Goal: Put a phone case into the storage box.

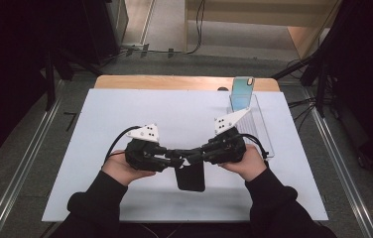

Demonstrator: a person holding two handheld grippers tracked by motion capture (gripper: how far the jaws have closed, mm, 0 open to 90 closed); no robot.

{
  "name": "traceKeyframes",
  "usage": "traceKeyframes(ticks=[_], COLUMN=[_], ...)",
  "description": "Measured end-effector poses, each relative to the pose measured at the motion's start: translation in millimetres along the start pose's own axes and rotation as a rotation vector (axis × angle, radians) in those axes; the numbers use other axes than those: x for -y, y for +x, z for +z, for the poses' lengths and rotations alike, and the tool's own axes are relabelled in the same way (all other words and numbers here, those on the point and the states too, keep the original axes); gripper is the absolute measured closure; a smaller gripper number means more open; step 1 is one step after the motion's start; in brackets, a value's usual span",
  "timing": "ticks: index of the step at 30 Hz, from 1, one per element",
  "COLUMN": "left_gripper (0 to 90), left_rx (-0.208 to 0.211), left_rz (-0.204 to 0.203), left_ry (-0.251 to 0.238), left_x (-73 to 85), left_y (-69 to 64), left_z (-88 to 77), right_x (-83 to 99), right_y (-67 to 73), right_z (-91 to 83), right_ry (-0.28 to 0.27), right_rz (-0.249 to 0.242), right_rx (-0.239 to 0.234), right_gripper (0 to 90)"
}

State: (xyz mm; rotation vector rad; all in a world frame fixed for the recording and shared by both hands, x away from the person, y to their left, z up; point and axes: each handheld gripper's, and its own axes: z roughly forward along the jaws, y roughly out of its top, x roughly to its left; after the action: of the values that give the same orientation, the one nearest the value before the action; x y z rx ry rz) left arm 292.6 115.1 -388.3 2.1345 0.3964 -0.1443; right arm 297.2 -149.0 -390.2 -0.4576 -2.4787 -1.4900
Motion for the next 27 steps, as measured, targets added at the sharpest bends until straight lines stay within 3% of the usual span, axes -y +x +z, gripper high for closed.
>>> traceKeyframes(ticks=[2,5,10,13,18,20,27], left_gripper=[71.1,73.6,76.8,76.9,76.9,76.8,76.7], left_rx=[0.023,0.047,0.09,0.094,0.056,0.029,-0.102], left_rz=[-0.021,-0.02,-0.028,-0.049,-0.105,-0.126,-0.174], left_ry=[-0.002,-0.01,-0.006,-0.004,-0.004,-0.004,0.007], left_x=[0.1,0.7,1.6,2.0,1.3,0.6,-4.1], left_y=[1.2,3.0,4.5,6.0,9.2,10.6,10.1], left_z=[-0.8,-2.1,-2.5,-4.0,-9.4,-11.9,-16.9], right_x=[0.5,0.9,2.3,1.7,1.3,1.8,4.1], right_y=[-0.7,-2.2,-5.5,-4.4,-4.1,-5.7,-7.0], right_z=[-0.3,-0.2,-0.5,-1.0,-3.3,-3.6,-3.2], right_ry=[-0.003,-0.008,-0.025,-0.04,-0.108,-0.106,-0.134], right_rz=[0.0,0.005,0.05,0.047,0.042,0.062,0.066], right_rx=[-0.01,-0.022,-0.044,-0.019,0.049,0.048,0.135], right_gripper=[77.0,76.4,70.6,59.2,34.6,34.7,25.0])
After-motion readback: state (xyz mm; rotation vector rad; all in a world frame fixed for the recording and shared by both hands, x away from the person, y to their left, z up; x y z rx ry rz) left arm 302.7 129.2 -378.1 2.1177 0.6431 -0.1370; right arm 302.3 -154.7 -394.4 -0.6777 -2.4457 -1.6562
